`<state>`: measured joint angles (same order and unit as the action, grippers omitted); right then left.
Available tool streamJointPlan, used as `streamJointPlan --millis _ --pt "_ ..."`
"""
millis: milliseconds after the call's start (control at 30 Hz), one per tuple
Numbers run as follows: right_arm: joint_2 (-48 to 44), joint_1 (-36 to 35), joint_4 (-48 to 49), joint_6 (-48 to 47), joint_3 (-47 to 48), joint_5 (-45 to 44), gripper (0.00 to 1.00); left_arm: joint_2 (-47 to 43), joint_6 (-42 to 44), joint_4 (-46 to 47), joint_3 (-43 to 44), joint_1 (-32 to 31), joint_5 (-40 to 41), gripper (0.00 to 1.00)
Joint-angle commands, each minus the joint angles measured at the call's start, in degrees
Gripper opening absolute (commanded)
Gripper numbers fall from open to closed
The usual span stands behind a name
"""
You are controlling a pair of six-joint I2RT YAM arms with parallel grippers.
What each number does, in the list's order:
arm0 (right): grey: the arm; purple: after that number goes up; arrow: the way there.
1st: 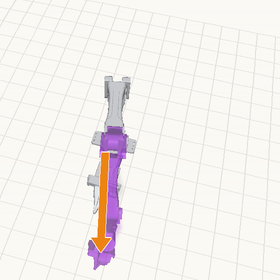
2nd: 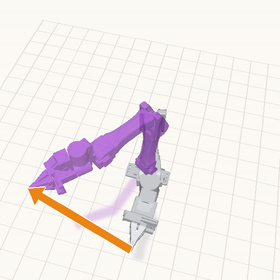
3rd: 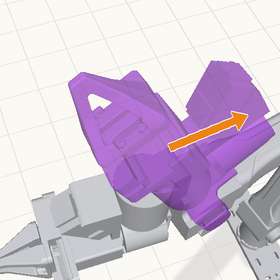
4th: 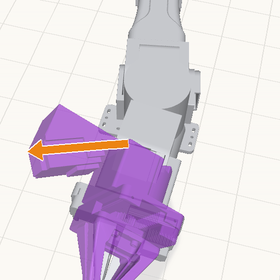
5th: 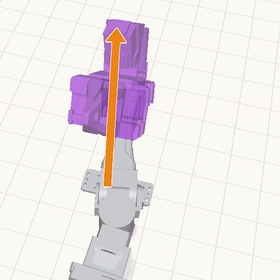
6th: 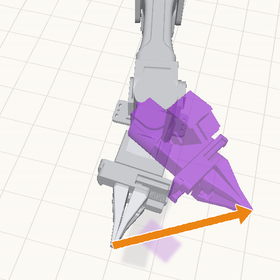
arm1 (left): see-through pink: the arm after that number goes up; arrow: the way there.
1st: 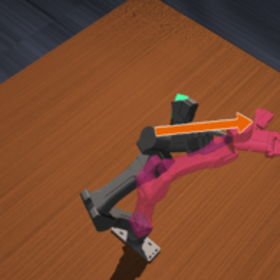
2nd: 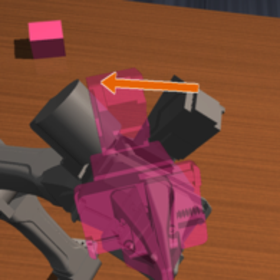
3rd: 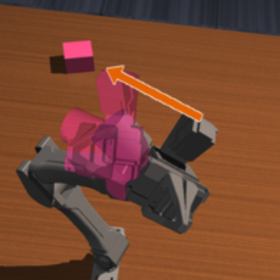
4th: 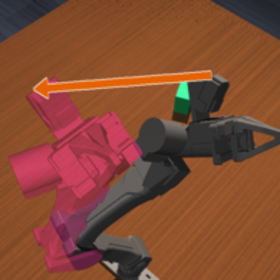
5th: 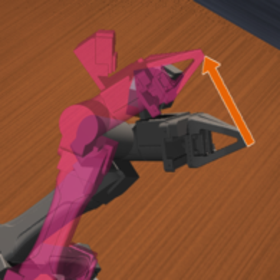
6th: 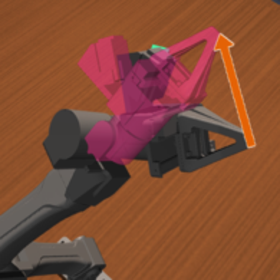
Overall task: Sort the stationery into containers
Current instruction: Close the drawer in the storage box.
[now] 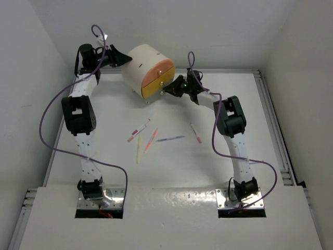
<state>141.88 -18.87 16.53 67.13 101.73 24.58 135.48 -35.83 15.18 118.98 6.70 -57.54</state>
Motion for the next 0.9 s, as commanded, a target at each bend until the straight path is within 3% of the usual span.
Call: streamJointPlan --millis 0,333,533,667,867 --pt "0.15 -0.99 4.91 1.07 3.12 -0.50 0.23 -1.97 3.75 -3.66 -1.73 -2.22 -1.61 0.63" --pt "0.23 -1.52 5.17 0.19 4.17 -1.81 0.33 -2.94 5.06 -4.98 -2.08 -3.09 -2.14 0.63" --pt "1.03 -1.69 5.53 0.81 5.05 -1.90 0.32 -3.82 6.83 -6.39 -3.31 -3.18 -2.23 0.63" --pt "0.06 -1.25 6.14 0.81 3.65 -0.68 0.24 -4.17 7.62 -6.30 -3.23 -3.18 -1.27 0.64" --pt "-5.47 0.77 6.23 0.46 -2.50 1.87 0.25 -7.59 9.56 -4.63 -2.35 -1.17 8.39 0.71"
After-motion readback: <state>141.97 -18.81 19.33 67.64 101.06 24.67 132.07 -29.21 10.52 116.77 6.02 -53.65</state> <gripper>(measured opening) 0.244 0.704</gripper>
